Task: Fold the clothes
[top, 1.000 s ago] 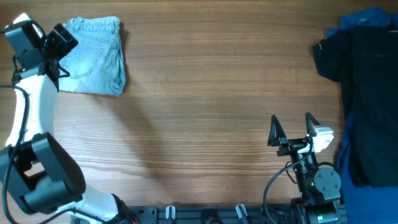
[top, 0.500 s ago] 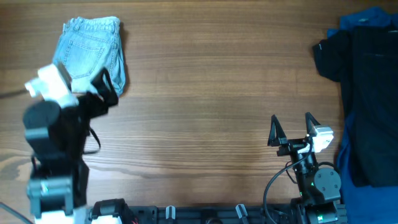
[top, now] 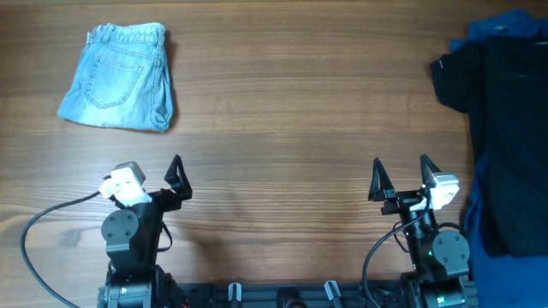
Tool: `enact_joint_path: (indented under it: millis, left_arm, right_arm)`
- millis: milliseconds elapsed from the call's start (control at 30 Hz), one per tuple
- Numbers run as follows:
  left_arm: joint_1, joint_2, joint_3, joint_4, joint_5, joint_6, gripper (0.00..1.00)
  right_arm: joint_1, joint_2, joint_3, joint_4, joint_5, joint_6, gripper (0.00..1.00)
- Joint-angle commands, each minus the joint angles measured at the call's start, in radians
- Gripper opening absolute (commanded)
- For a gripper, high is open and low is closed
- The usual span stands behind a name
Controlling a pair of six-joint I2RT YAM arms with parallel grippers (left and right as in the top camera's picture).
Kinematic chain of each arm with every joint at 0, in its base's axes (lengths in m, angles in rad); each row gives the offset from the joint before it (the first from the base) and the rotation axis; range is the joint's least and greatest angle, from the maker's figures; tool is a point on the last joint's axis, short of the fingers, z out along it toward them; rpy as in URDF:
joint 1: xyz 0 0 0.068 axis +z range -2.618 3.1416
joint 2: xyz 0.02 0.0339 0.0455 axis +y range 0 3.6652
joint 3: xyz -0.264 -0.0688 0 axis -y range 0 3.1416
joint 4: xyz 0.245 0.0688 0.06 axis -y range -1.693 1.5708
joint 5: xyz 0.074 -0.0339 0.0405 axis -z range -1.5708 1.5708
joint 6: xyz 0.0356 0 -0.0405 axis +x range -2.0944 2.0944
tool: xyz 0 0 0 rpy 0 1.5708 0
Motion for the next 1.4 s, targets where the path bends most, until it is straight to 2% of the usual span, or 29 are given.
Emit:
enact_joint_path:
  millis: [0,233,467,567,667,733,967,1367]
  left_arm:
    - [-0.005,-0.047,-0.014,0.016,0.012,-0.002,1.0]
    - [-0.005,-0.138,-0.09,0.041,0.038,-0.002,1.0]
    - [-0.008,-0.264,-0.101,-0.014,0.034,0.0,1.0]
    - [-0.049,-0.306,-0.101,-0.014,0.037,0.093,1.0]
    - [-0.113,-0.306,-0.101,-0.017,0.009,0.239,1.0]
    - [-0.131,-0.306,-0.101,-0.023,-0.031,0.272,1.0]
    - [-0.132,-0.306,-0.101,-0.011,-0.191,0.267,1.0]
    - [-0.133,-0.303,-0.101,-0.007,-0.193,0.268,1.0]
  right_arm:
    - [-0.005,-0.008,-0.002,0.004,-0.016,-0.016,1.0]
    - [-0.005,-0.008,-0.002,0.004,-0.016,-0.016,1.0]
    - [-0.005,-0.008,-0.002,0.004,-0.016,-0.017,1.0]
    - [-0.005,-0.008,-0.002,0.004,-0.016,-0.016,1.0]
    - [-0.005,-0.008,-0.002,0.004,-0.016,-0.016,1.0]
    - [-0.005,-0.008,-0.002,0.004,-0.016,-0.016,1.0]
    - [-0.005,-0.008,-0.002,0.004,-0.016,-0.017,1.0]
    - [-0.005,-0.008,-0.002,0.004,-0.016,-0.016,1.0]
